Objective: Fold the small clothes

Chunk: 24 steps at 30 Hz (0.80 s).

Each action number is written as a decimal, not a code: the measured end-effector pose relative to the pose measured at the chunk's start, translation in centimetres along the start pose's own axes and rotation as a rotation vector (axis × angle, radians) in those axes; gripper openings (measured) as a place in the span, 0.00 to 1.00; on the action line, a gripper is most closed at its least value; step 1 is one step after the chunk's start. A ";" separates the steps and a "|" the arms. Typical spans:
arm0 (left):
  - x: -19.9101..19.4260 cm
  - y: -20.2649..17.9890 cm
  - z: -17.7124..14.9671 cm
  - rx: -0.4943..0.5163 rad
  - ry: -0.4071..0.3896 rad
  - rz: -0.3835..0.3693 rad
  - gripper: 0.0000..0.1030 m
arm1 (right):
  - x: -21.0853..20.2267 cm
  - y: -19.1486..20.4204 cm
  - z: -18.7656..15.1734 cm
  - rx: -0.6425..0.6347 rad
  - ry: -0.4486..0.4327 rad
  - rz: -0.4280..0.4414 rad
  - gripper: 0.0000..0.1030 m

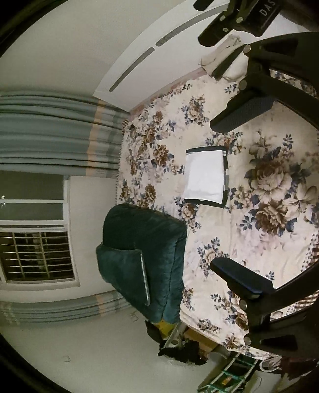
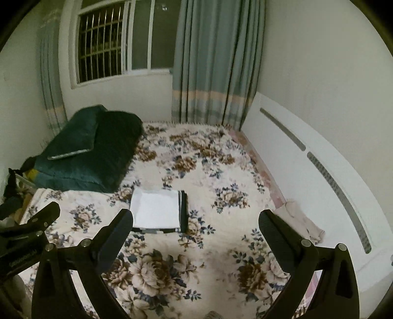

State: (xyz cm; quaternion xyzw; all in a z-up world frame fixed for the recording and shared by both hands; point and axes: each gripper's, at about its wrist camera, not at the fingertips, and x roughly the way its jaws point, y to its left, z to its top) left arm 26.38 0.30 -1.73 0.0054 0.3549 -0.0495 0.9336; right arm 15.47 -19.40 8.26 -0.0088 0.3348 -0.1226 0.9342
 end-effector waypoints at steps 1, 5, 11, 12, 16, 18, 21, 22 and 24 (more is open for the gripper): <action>-0.6 -0.1 -0.1 0.001 -0.005 -0.001 1.00 | -0.8 -0.1 0.1 0.003 -0.007 0.004 1.00; -2.6 -0.2 -0.4 0.004 -0.017 -0.008 1.00 | -3.8 -0.6 0.3 0.000 -0.035 0.018 1.00; -4.1 -0.3 -0.8 0.003 -0.028 -0.005 1.00 | -5.3 -0.9 0.2 -0.006 -0.038 0.041 1.00; -4.1 -0.4 -0.8 0.000 -0.027 -0.007 1.00 | -5.4 -1.0 0.0 -0.006 -0.037 0.044 1.00; -4.6 -0.5 -0.6 0.002 -0.036 0.009 1.00 | -5.4 -1.3 -0.2 0.001 -0.031 0.051 1.00; -5.0 -0.7 -0.6 0.001 -0.042 0.013 1.00 | -5.2 -1.6 -0.3 0.005 -0.028 0.065 1.00; -5.4 -0.9 -0.5 0.004 -0.050 0.019 1.00 | -5.3 -1.7 -0.2 0.000 -0.033 0.060 1.00; -5.5 -1.0 -0.5 0.006 -0.052 0.021 1.00 | -5.5 -1.7 -0.3 -0.001 -0.034 0.059 1.00; -5.7 -1.0 -0.5 0.006 -0.058 0.027 1.00 | -5.5 -1.8 -0.2 -0.001 -0.032 0.062 1.00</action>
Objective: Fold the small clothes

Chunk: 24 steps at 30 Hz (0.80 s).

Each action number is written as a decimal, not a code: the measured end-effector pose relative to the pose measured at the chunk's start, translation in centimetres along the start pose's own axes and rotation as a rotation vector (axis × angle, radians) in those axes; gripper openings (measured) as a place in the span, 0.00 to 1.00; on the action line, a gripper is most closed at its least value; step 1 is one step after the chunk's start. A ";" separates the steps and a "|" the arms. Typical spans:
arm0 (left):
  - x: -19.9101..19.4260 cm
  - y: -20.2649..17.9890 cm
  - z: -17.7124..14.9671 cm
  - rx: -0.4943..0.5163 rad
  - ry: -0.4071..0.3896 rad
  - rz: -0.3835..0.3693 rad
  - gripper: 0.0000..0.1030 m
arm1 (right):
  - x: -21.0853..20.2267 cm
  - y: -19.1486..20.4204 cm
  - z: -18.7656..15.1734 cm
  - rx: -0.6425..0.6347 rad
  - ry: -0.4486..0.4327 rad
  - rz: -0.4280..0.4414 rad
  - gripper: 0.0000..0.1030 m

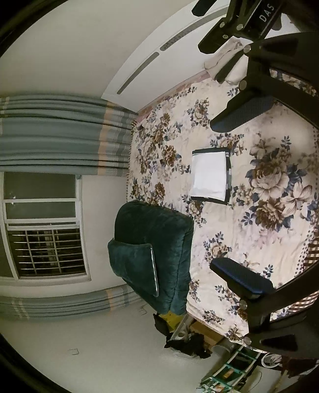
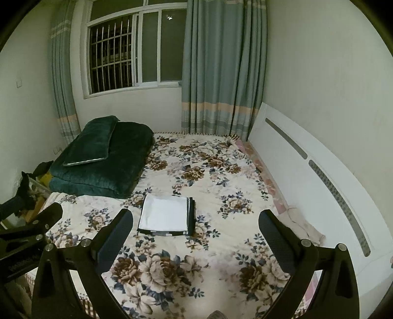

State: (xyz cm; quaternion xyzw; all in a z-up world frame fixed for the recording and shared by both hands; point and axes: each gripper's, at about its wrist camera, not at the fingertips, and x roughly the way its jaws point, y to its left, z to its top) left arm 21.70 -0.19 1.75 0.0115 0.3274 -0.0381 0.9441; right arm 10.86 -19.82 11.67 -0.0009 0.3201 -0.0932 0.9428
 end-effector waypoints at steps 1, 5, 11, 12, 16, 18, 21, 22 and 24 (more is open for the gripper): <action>-0.1 0.1 0.0 -0.001 -0.002 0.002 1.00 | -0.1 0.0 0.0 0.001 0.000 0.000 1.00; -0.3 0.1 0.0 -0.002 -0.004 0.004 1.00 | 0.0 0.0 0.0 -0.002 0.000 0.008 1.00; -0.3 0.1 0.0 -0.001 -0.004 0.001 1.00 | 0.1 0.0 0.1 -0.002 0.000 0.017 1.00; -0.3 0.1 0.0 0.000 -0.005 0.003 1.00 | 0.1 0.0 0.1 0.000 0.000 0.017 1.00; -0.3 0.1 -0.1 0.000 -0.005 0.001 1.00 | 0.1 0.0 0.1 0.001 -0.001 0.016 1.00; -0.3 0.1 -0.2 -0.001 -0.005 0.002 1.00 | 0.0 0.0 0.0 0.004 0.001 0.017 1.00; -0.4 0.1 -0.2 -0.001 -0.003 0.004 1.00 | 0.0 0.0 -0.1 0.006 0.001 0.018 1.00; -0.3 0.0 -0.3 -0.003 -0.005 0.004 1.00 | 0.0 0.0 -0.1 0.007 -0.001 0.017 1.00; -0.3 0.0 -0.3 -0.002 -0.005 0.002 1.00 | 0.1 0.0 0.0 0.005 -0.001 0.016 1.00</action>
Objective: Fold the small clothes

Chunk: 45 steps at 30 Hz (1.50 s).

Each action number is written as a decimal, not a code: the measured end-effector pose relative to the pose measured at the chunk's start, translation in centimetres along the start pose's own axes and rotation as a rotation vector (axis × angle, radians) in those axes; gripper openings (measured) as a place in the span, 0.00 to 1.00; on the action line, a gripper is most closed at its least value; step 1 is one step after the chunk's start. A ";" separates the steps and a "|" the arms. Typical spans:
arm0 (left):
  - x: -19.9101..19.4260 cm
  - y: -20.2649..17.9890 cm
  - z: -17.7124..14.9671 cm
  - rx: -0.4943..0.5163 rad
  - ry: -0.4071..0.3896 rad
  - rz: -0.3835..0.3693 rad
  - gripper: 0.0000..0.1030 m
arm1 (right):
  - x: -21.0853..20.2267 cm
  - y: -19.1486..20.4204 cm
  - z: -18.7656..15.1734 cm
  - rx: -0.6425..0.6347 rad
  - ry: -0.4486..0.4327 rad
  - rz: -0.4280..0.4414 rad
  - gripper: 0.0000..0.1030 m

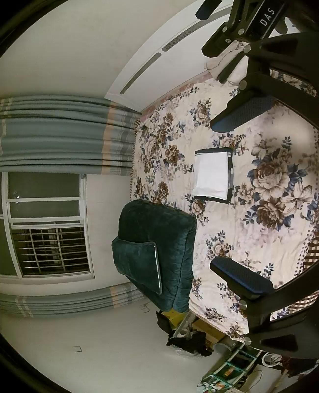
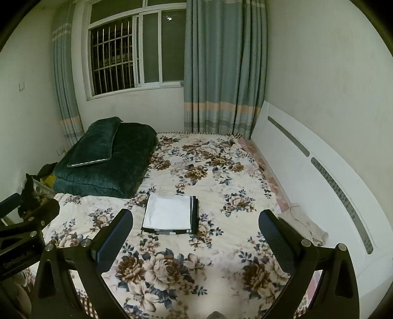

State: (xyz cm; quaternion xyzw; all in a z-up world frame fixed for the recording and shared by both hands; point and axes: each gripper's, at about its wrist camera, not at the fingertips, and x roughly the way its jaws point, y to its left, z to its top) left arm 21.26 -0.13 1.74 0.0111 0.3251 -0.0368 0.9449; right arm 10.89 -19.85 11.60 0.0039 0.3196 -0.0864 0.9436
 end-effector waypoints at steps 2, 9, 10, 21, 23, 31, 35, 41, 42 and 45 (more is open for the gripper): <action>0.0 0.0 0.0 -0.001 -0.001 0.001 1.00 | 0.0 0.0 0.0 0.002 -0.001 0.002 1.00; -0.1 0.0 -0.1 -0.002 -0.001 0.002 1.00 | -0.1 -0.1 -0.2 0.003 0.001 0.000 1.00; 0.0 0.0 -0.2 -0.002 -0.001 0.001 1.00 | -0.1 -0.1 -0.2 0.004 0.001 0.001 1.00; 0.0 0.0 -0.2 -0.002 -0.002 0.001 1.00 | -0.5 0.0 -0.5 0.008 0.002 -0.002 1.00; -0.1 0.0 -0.2 -0.002 -0.002 0.002 1.00 | -0.6 0.1 -0.5 0.008 0.001 -0.002 1.00; -0.1 0.0 0.1 -0.003 -0.001 0.003 1.00 | -0.6 0.2 -0.7 0.010 0.002 -0.004 1.00; -0.1 0.2 0.0 -0.004 -0.004 0.005 1.00 | -0.7 0.2 -0.7 0.013 0.001 -0.004 1.00; -0.1 0.2 0.1 -0.005 -0.004 0.008 1.00 | -0.7 0.1 -0.8 0.014 0.004 -0.003 1.00; -0.1 0.3 0.0 -0.005 -0.003 0.007 1.00 | -0.7 0.2 -0.8 0.015 0.004 -0.002 1.00; -0.1 0.3 0.0 -0.003 -0.007 0.010 1.00 | -0.8 0.1 -0.8 0.015 0.003 -0.005 1.00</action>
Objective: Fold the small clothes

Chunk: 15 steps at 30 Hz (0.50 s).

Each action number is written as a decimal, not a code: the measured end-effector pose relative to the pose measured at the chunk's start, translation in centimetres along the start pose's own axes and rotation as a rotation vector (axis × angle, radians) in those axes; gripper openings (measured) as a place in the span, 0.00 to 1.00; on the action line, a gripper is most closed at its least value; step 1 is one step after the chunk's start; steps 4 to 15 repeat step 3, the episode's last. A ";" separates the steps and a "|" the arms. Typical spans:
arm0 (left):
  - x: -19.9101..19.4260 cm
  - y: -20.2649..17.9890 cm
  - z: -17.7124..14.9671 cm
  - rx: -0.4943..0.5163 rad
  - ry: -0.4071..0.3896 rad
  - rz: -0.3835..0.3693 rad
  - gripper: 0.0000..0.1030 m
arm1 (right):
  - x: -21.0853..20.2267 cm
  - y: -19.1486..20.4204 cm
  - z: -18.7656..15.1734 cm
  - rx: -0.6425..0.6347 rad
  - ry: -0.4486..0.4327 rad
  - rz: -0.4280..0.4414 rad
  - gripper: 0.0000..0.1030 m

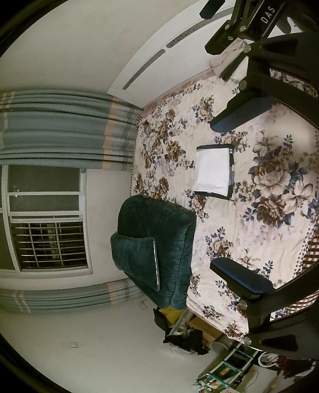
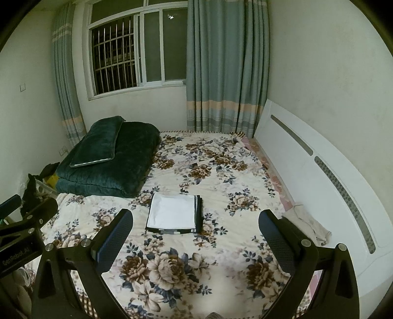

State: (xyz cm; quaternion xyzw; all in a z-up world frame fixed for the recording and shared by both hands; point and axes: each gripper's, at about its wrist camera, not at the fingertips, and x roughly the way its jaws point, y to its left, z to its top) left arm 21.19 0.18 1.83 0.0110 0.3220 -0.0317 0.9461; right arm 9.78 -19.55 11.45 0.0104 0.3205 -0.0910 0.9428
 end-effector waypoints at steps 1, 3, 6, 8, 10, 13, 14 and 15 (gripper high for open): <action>0.0 0.0 0.1 0.002 -0.003 0.003 1.00 | 0.0 0.0 0.0 0.001 -0.001 0.000 1.00; -0.1 0.3 0.5 -0.001 -0.006 0.003 1.00 | 0.0 0.0 0.0 -0.001 -0.001 -0.001 1.00; -0.1 0.3 0.5 -0.001 -0.006 0.003 1.00 | 0.0 0.0 0.0 -0.001 -0.001 -0.001 1.00; -0.1 0.3 0.5 -0.001 -0.006 0.003 1.00 | 0.0 0.0 0.0 -0.001 -0.001 -0.001 1.00; -0.1 0.3 0.5 -0.001 -0.006 0.003 1.00 | 0.0 0.0 0.0 -0.001 -0.001 -0.001 1.00; -0.1 0.3 0.5 -0.001 -0.006 0.003 1.00 | 0.0 0.0 0.0 -0.001 -0.001 -0.001 1.00; -0.1 0.3 0.5 -0.001 -0.006 0.003 1.00 | 0.0 0.0 0.0 -0.001 -0.001 -0.001 1.00; -0.1 0.3 0.5 -0.001 -0.006 0.003 1.00 | 0.0 0.0 0.0 -0.001 -0.001 -0.001 1.00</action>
